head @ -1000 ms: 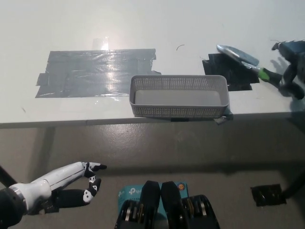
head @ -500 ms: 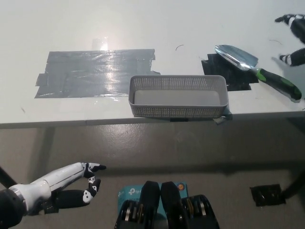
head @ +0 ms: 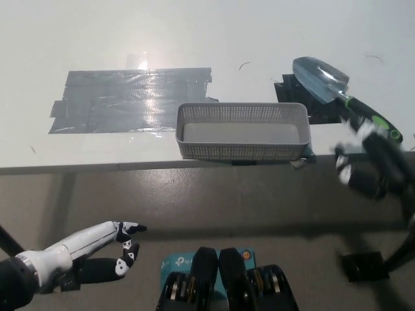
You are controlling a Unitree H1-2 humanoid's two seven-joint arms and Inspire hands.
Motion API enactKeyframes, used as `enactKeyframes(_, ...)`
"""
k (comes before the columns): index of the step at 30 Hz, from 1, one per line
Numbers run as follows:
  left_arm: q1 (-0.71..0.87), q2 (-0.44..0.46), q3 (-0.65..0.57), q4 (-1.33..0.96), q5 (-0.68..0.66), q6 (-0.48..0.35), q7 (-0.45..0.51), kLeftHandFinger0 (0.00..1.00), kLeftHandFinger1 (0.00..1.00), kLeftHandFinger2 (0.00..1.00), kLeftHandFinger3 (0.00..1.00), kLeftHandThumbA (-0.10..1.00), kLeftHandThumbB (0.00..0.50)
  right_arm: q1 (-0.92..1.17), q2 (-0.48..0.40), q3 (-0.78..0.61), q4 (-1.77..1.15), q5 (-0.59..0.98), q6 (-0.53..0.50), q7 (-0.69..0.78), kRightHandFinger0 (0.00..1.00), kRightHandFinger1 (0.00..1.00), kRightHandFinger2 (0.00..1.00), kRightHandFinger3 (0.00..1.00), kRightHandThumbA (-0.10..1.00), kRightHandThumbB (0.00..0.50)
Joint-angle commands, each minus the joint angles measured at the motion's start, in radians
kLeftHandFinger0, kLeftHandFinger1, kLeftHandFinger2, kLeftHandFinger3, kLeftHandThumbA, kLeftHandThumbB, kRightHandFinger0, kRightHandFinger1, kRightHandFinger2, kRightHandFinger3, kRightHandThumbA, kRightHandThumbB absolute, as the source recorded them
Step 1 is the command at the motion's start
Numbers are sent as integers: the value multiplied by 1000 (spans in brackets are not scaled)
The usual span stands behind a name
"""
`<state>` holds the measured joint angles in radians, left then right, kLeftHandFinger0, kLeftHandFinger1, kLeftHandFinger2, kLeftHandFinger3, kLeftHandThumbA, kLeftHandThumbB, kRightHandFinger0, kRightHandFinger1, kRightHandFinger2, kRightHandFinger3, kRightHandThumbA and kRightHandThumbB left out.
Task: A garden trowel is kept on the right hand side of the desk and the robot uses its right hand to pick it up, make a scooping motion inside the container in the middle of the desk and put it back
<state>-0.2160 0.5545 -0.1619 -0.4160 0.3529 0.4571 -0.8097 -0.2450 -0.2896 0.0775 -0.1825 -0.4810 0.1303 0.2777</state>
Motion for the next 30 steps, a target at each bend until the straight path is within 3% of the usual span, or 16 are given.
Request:
enactKeyframes(1, -3, 8, 1, -30, 9, 13, 29, 1000, 1000, 1000, 1000, 1000, 375, 16, 3, -25, 12, 41, -144, -109, 1000, 1000, 1000, 1000, 56, 170)
enactKeyframes(5, 10, 1, 17, -30, 0, 13, 23, 1000, 1000, 1000, 1000, 1000, 387, 16, 0, -22, 101, 33, -194, -133, 1000, 1000, 1000, 1000, -2, 165)
enactKeyframes(8, 16, -5, 31, -24, -8, 13, 30, 1000, 1000, 1000, 1000, 1000, 382, 7, 33, -44, 160, 42, -217, -197, 904, 1000, 1000, 1000, -93, 151)
enactKeyframes(10, 28, -3, 29, -27, -3, 13, 29, 1000, 1000, 1000, 1000, 1000, 355, 5, 59, -63, 183, 84, -255, -221, 738, 926, 973, 1000, -100, 157)
enactKeyframes(12, 25, 2, 31, -27, -5, 13, 32, 1000, 1000, 1000, 1000, 1000, 343, -9, 64, -64, 202, 84, -276, -226, 676, 871, 923, 1000, -100, 160)
enactKeyframes(13, 24, 1, 37, -24, -8, 13, 33, 1000, 1000, 1000, 1000, 1000, 368, -18, 68, -63, 214, 87, -283, -227, 648, 834, 893, 1000, -100, 165)
enactKeyframes(15, 25, 6, 35, -26, -14, 13, 45, 1000, 1000, 1000, 1000, 1000, 386, -21, 70, -60, 221, 83, -292, -230, 624, 812, 878, 1000, -100, 171)
enactKeyframes(20, 24, 10, 37, -31, -18, 13, 44, 1000, 1000, 1000, 1000, 1000, 360, -26, 68, -47, 219, 84, -276, -208, 581, 772, 864, 1000, -100, 173)
enactKeyframes(23, 29, 9, 41, -35, -26, 13, 45, 1000, 1000, 1000, 1000, 1000, 328, -33, 55, -36, 215, 87, -255, -177, 514, 677, 827, 1000, -100, 167)
enactKeyframes(30, 28, 1, 43, -32, -21, 13, 40, 1000, 1000, 1000, 1000, 1000, 323, -33, 45, -31, 209, 96, -229, -163, 456, 607, 774, 1000, -100, 161)
